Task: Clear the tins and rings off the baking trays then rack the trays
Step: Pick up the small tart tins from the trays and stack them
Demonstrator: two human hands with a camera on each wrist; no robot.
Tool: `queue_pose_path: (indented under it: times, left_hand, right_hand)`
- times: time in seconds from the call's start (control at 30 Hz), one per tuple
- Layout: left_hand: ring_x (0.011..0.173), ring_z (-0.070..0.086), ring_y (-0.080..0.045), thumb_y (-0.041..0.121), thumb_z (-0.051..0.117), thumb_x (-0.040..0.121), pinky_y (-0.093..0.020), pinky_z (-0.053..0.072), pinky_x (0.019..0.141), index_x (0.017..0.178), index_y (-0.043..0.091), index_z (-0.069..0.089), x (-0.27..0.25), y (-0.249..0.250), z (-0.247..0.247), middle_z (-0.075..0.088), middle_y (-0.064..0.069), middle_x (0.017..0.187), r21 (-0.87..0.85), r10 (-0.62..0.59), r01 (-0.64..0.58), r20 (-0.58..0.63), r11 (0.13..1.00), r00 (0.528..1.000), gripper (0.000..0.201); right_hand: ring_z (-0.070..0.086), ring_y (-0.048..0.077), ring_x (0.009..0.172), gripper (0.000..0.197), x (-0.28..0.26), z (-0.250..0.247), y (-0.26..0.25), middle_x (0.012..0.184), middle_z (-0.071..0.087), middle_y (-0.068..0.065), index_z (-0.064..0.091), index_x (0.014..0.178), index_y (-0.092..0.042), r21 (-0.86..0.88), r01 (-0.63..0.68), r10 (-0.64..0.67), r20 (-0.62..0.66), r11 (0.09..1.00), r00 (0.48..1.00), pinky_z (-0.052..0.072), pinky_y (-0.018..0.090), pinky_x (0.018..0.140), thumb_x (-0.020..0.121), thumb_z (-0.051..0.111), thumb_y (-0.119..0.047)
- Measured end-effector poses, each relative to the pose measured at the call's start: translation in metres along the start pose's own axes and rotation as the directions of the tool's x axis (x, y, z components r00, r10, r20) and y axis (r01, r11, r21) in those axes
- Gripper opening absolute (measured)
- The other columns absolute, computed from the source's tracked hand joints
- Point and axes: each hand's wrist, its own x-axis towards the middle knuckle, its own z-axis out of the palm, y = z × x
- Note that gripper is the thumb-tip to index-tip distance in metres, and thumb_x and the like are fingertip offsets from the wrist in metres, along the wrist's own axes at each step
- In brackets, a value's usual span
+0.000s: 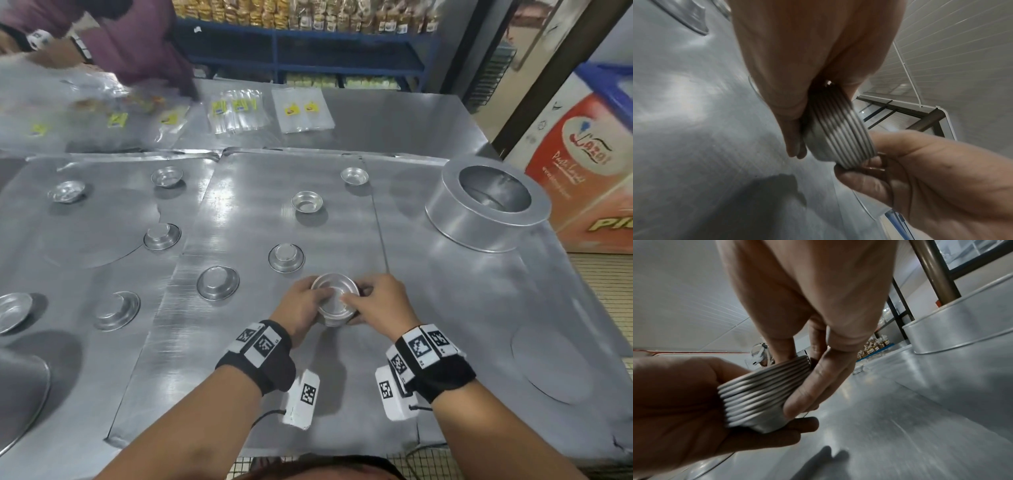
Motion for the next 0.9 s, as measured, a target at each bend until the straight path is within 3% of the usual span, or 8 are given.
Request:
queue_pose_path:
  times: [0.17,0.27,0.33,0.4,0.53,0.67,0.8,0.9]
  left_hand:
    - [0.077,0.062,-0.023,0.016,0.063,0.064,-0.033,0.047,0.072,0.1,0.0,0.072,0.001,0.003,0.003,0.07,-0.013,0.086,0.238,0.027,-0.023,-0.014,0.971,1.0,0.04]
    - [0.069,0.064,-0.017,0.017,0.067,0.058,-0.034,0.05,0.069,0.092,0.013,0.079,0.006,-0.001,0.001,0.075,-0.001,0.077,0.425,0.067,-0.047,-0.033,0.904,0.997,0.037]
    - [0.078,0.072,-0.017,0.021,0.07,0.056,-0.035,0.057,0.075,0.092,0.019,0.081,0.007,-0.002,0.002,0.078,0.002,0.08,0.521,0.071,-0.038,-0.043,0.852,0.997,0.038]
    - [0.081,0.073,-0.017,0.021,0.073,0.058,-0.033,0.058,0.077,0.094,0.02,0.082,0.005,-0.002,0.005,0.078,0.003,0.081,0.595,0.089,-0.043,-0.048,0.802,0.995,0.037]
    - [0.071,0.067,-0.011,0.012,0.079,0.068,-0.029,0.056,0.074,0.095,0.02,0.082,0.005,-0.005,0.01,0.078,0.0,0.079,0.659,0.088,-0.033,-0.051,0.751,0.995,0.029]
    - [0.064,0.061,-0.006,0.01,0.078,0.07,-0.02,0.048,0.064,0.094,0.02,0.083,0.006,-0.005,0.012,0.072,0.005,0.069,0.689,0.068,-0.015,-0.05,0.725,0.996,0.027]
    - [0.066,0.063,-0.012,0.012,0.079,0.066,-0.032,0.056,0.068,0.087,0.018,0.082,0.013,-0.002,0.011,0.075,-0.002,0.073,0.744,0.037,0.01,-0.047,0.669,0.998,0.022]
    - [0.064,0.063,-0.016,0.022,0.078,0.056,-0.044,0.059,0.071,0.077,0.014,0.079,0.022,0.003,0.01,0.074,-0.008,0.072,0.761,-0.048,0.067,-0.047,0.645,0.998,0.022]
  right_hand:
    - [0.073,0.029,0.066,0.008,-0.001,-0.006,0.013,0.074,0.072,0.014,0.075,0.078,-0.007,-0.037,-0.002,0.0,-0.041,0.999,0.999,0.06,0.046,0.053,0.072,0.076,-0.003]
    - [0.072,0.019,0.063,0.012,-0.003,-0.013,0.016,0.07,0.072,0.005,0.078,0.083,-0.009,-0.138,0.016,-0.025,-0.06,0.99,0.998,0.061,0.038,0.052,0.072,0.075,-0.003]
    - [0.071,0.011,0.059,0.015,-0.004,-0.018,0.018,0.068,0.072,0.0,0.079,0.085,-0.011,-0.189,0.021,-0.03,-0.047,0.982,0.998,0.06,0.032,0.051,0.073,0.074,-0.003]
    - [0.07,0.009,0.057,0.017,-0.005,-0.02,0.021,0.07,0.073,0.003,0.079,0.087,-0.008,-0.173,0.007,-0.009,-0.013,0.985,1.0,0.059,0.029,0.049,0.075,0.071,0.002]
    - [0.073,0.017,0.062,0.018,-0.002,-0.022,0.027,0.072,0.074,0.007,0.08,0.086,-0.011,-0.204,0.004,0.001,0.024,0.979,1.0,0.061,0.035,0.051,0.075,0.069,-0.001]
    - [0.073,0.017,0.063,0.016,0.003,-0.023,0.031,0.071,0.073,0.005,0.08,0.084,-0.015,-0.275,0.008,0.011,0.07,0.961,0.997,0.061,0.035,0.052,0.074,0.069,-0.006]
    - [0.07,0.013,0.061,0.02,0.012,-0.027,0.033,0.064,0.072,0.001,0.077,0.077,-0.017,-0.403,0.02,0.029,0.115,0.915,0.993,0.061,0.034,0.056,0.064,0.063,-0.017]
    - [0.072,0.018,0.059,0.017,0.019,-0.031,0.025,0.073,0.073,0.006,0.077,0.081,-0.014,-0.357,-0.033,0.103,0.18,0.934,0.978,0.061,0.037,0.053,0.068,0.066,-0.015]
